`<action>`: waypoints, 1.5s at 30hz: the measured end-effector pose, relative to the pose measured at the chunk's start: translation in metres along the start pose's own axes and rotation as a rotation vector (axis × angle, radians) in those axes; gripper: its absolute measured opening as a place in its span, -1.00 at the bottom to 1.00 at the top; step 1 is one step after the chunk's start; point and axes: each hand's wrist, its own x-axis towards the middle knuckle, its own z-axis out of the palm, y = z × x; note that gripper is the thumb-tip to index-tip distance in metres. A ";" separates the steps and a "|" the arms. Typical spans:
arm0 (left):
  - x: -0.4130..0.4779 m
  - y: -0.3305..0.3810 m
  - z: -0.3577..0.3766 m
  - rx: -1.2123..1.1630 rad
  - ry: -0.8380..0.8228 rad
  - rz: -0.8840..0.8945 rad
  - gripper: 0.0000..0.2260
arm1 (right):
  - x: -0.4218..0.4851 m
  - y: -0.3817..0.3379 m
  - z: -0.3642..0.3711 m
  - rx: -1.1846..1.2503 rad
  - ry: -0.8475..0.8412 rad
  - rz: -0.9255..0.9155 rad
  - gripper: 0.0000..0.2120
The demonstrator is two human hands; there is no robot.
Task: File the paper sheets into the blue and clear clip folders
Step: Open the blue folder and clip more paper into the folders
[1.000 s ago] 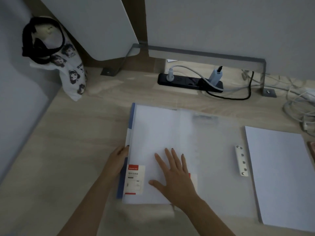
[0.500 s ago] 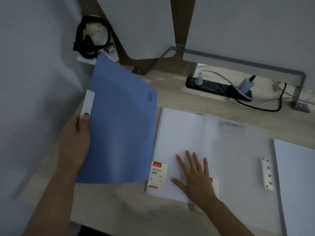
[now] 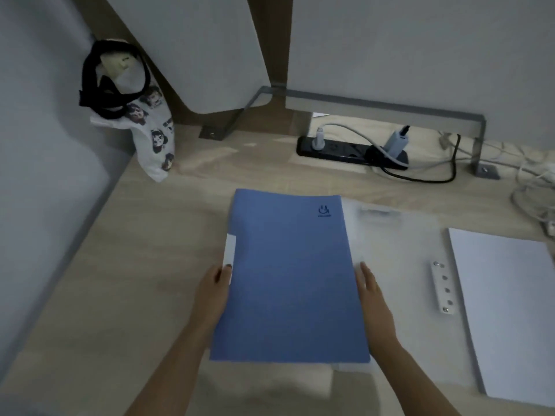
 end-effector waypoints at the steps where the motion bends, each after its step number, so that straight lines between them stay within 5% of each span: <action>1: 0.000 -0.006 0.005 0.026 -0.023 -0.007 -0.77 | -0.002 0.007 -0.004 0.078 0.042 -0.012 -0.43; 5: -0.004 -0.001 0.013 -0.052 -0.151 -0.053 -0.91 | -0.006 0.022 -0.014 0.410 0.100 -0.038 -0.66; 8: -0.003 0.012 0.017 -0.188 -0.308 -0.128 -0.89 | -0.006 0.026 -0.015 0.863 0.007 0.123 -0.79; 11: -0.001 0.013 0.022 -0.215 -0.439 -0.166 -0.80 | -0.006 0.028 -0.016 1.165 -0.120 0.149 -0.65; 15: -0.002 0.009 0.028 -0.270 -0.352 -0.189 -0.72 | -0.008 0.026 -0.013 0.780 -0.044 0.010 -0.74; 18: 0.001 0.010 0.019 -0.279 -0.266 -0.117 -0.71 | -0.004 0.043 0.001 0.112 -0.037 -0.082 -0.45; 20: 0.006 0.008 0.004 -0.247 -0.227 -0.092 -0.67 | -0.004 0.049 0.007 -0.035 -0.002 -0.095 -0.39; 23: 0.018 0.002 -0.029 -0.197 -0.182 -0.085 -0.69 | 0.002 0.057 0.013 -0.068 0.011 -0.064 -0.18; 35: 0.039 -0.027 -0.080 0.044 -0.018 0.044 -0.54 | 0.003 0.054 0.017 -0.185 -0.036 -0.089 -0.01; 38: 0.036 -0.026 -0.072 0.112 0.043 0.003 -0.45 | 0.004 0.052 0.018 -0.190 -0.034 -0.088 -0.04; 42: 0.014 -0.002 -0.027 0.415 0.430 0.181 -0.52 | 0.001 0.047 0.009 0.029 0.070 -0.051 -0.35; 45: -0.003 0.020 0.033 0.380 0.234 0.372 -0.54 | 0.000 0.058 -0.001 0.201 0.262 0.085 -0.49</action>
